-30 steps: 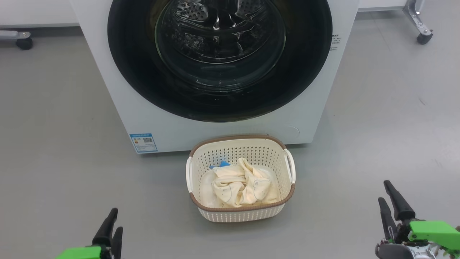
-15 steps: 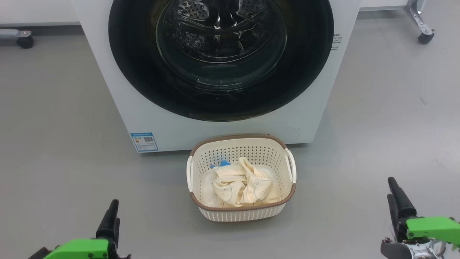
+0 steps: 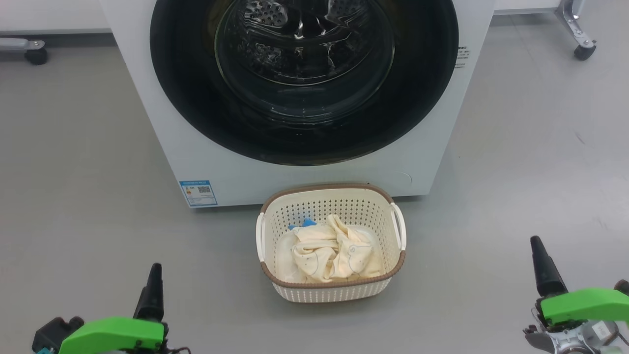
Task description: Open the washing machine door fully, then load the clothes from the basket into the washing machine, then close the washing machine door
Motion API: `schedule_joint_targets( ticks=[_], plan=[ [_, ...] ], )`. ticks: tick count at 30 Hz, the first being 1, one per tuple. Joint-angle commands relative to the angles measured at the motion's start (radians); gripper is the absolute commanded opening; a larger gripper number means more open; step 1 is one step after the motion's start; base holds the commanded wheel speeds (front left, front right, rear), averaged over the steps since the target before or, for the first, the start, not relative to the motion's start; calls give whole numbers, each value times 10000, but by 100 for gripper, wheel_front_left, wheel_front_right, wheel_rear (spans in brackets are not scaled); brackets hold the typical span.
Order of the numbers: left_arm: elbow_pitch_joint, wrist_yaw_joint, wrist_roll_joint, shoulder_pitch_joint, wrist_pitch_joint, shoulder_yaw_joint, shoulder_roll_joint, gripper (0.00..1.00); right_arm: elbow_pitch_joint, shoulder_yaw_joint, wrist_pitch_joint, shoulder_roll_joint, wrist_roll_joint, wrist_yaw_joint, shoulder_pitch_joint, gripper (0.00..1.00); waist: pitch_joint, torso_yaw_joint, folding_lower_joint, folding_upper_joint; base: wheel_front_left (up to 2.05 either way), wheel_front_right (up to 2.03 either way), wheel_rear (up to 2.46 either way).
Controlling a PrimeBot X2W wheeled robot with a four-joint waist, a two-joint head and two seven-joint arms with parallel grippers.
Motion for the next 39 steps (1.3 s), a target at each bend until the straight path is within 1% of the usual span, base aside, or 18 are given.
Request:
schedule_joint_targets(
  ticks=[1,9,14,28,29,39],
  plan=[
    [-420,37,453,-533,-111,114,81,100,-432,35,-156,-261,-500,15,-600,100,-1,4,0,-1,0,0,0],
    [-544,224,2165,-576,-347,25,56,100,-570,68,-418,-270,-2517,17,-631,100,11,21,0,-1,0,0,0],
    [-614,302,3120,-616,-495,-86,55,100,-564,125,-576,-226,-3462,19,-692,100,26,43,0,-1,0,0,0],
    [-546,380,5174,-739,-908,-422,56,100,-553,606,-936,-186,-5282,23,-856,100,33,91,0,-1,0,0,0],
    [-546,380,5174,-739,-908,-422,56,100,-553,606,-936,-186,-5282,23,-856,100,33,91,0,-1,0,0,0],
    [-403,498,6563,-912,-1202,-690,72,100,-727,723,-1097,-178,-6605,26,-845,100,38,93,0,-1,0,0,0]
  ],
)
